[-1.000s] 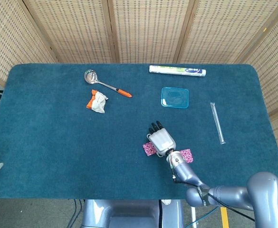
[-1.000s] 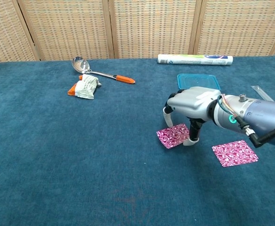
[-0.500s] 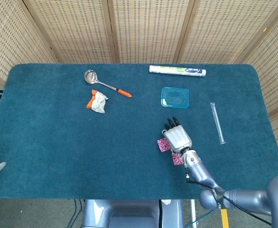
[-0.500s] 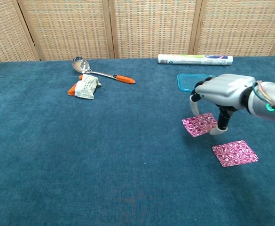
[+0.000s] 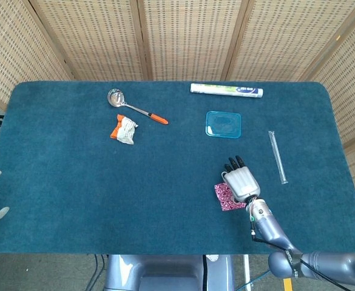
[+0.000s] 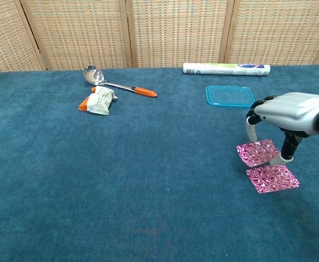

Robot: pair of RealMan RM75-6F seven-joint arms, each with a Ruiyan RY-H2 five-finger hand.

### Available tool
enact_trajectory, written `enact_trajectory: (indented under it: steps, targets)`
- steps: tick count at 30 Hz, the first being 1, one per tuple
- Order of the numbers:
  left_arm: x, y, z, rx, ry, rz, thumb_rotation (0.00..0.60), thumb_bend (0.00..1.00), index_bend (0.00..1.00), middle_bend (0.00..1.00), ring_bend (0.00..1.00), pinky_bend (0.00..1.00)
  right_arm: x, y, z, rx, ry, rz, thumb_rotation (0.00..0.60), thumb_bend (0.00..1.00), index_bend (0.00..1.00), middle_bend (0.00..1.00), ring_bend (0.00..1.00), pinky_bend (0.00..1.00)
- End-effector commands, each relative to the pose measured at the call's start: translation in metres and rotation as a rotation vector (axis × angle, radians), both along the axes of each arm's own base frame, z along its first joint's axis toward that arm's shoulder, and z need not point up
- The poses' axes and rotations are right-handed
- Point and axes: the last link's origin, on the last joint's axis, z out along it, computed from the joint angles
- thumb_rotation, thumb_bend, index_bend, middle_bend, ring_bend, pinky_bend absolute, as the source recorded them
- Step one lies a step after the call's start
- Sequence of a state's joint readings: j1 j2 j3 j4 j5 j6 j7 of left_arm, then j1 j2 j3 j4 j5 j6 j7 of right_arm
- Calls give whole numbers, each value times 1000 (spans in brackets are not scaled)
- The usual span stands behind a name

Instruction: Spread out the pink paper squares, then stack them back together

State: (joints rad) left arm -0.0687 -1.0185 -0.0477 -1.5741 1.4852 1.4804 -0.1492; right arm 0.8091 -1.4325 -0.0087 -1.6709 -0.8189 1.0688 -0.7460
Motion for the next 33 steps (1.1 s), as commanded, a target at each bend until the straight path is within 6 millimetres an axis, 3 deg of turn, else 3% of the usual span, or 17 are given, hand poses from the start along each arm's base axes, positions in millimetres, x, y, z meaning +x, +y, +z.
enact_trajectory:
  steps: [1,26,33]
  targets:
    - [0,0,-1,-4,0,-1,600,131,213,0,0,0,-4,3,1,0,-2,-10,600,363,452,209,0,0]
    - [4,2,-3,-15,4,-13,600,132,213,0,0,0,-28,19,-2,3,-11,-64,600,337,450,202,0,0]
    - [4,1,-2,-14,7,-13,600,131,213,0,0,0,-30,21,-4,18,-20,-68,600,290,380,189,0,0]
